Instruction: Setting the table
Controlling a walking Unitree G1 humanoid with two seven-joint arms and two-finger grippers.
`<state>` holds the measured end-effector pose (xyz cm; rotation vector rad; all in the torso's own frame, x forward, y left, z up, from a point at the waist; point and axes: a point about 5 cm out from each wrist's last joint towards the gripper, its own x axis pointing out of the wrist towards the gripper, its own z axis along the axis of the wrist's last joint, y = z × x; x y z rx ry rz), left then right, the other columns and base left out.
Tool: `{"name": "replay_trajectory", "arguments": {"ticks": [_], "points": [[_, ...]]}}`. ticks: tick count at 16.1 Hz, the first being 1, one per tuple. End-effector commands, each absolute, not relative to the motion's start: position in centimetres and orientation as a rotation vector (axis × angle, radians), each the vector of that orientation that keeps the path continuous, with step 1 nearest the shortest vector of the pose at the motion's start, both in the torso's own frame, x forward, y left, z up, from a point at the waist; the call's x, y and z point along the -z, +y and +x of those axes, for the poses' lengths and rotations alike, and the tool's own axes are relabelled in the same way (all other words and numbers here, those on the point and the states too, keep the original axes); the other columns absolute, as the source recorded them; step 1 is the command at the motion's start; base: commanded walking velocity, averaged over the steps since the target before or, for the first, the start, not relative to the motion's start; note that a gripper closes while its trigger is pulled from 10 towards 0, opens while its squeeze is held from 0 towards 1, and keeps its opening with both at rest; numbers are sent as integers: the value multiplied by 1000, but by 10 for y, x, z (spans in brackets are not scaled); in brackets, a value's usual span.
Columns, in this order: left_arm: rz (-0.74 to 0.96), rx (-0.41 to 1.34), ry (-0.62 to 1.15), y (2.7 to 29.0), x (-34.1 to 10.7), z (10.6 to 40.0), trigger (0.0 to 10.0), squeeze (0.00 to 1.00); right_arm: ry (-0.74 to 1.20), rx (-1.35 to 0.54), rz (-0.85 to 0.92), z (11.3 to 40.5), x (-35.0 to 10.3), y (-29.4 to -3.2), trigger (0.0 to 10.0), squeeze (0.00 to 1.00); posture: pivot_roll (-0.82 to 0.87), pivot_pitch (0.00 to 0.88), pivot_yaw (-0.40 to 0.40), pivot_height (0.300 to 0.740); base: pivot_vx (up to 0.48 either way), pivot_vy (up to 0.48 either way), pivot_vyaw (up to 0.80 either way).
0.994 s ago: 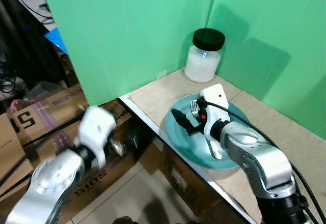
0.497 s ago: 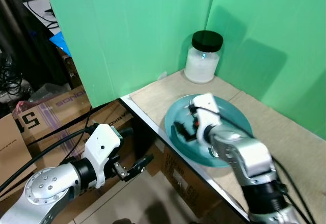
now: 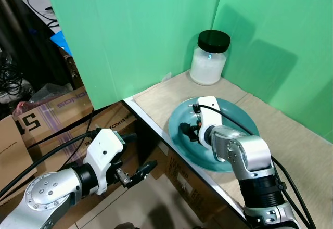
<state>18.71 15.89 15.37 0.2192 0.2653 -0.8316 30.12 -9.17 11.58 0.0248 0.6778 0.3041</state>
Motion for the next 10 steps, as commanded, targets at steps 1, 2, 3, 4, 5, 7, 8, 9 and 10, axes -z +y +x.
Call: {"name": "replay_trajectory", "arguments": {"ticks": [1,2,3,4,5,7,8,9,10], "points": [[225,852,262,157,-154,186,10000,224,697,-277,38,303,-115,-98,0,0,59,49,-25,740,0,0,0],[224,853,260,157,-154,187,10000,224,694,-273,37,304,-116,-100,0,0,54,48,-26,740,0,0,0],[220,854,257,156,-154,188,10000,224,689,-261,39,305,-118,-103,0,0,47,50,-24,740,0,0,0],[216,857,255,155,-154,188,10000,224,687,-256,41,306,-119,-104,0,0,43,55,-20,740,0,0,0],[213,860,256,155,-154,188,10000,224,682,-257,47,306,-121,-105,0,0,41,56,-18,740,0,0,0],[207,862,258,156,-153,188,10000,224,664,-262,59,305,-125,-105,0,0,36,57,-15,740,0,0,0],[206,859,258,158,-152,187,10000,227,645,-267,75,305,-129,-105,0,0,34,58,-12,740,0,0,0],[208,850,254,160,-151,187,10000,224,580,-289,99,306,-141,-105,0,0,36,61,-11,740,0,0,0],[211,841,255,162,-150,187,10000,220,536,-298,107,307,-152,-107,5020,0,37,61,-12,740,0,0,0]]}}
